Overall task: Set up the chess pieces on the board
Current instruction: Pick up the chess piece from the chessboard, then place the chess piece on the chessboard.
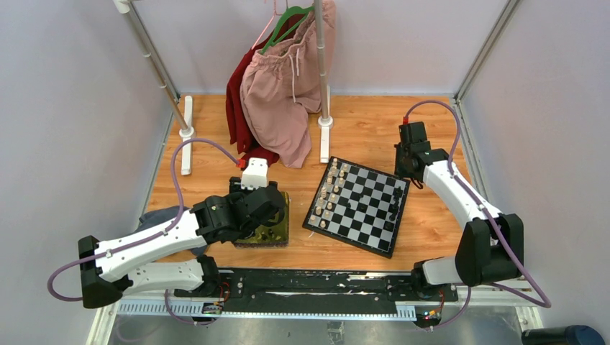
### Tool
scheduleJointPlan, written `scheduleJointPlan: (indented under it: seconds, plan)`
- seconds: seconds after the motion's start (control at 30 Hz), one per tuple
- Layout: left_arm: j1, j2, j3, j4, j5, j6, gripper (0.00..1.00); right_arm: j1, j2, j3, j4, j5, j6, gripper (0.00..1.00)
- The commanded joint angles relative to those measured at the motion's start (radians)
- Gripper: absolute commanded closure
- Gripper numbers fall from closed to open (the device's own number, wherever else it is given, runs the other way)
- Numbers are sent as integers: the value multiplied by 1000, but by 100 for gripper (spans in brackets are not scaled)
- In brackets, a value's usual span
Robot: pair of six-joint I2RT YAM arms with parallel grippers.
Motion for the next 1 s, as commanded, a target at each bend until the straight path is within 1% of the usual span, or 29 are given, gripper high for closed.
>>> scheduleJointPlan:
  seconds: [0.0, 0.4, 0.97]
  plan:
    - [-3, 12, -7, -4, -10, 9, 29, -40, 16, -24, 9, -9, 3, 100]
    - [-1, 32, 0, -3, -3, 21, 29, -100, 47, -81, 71, -45, 9, 100]
    - [4, 77, 7, 10, 4, 24, 29, -138, 141, -73, 127, -89, -1, 100]
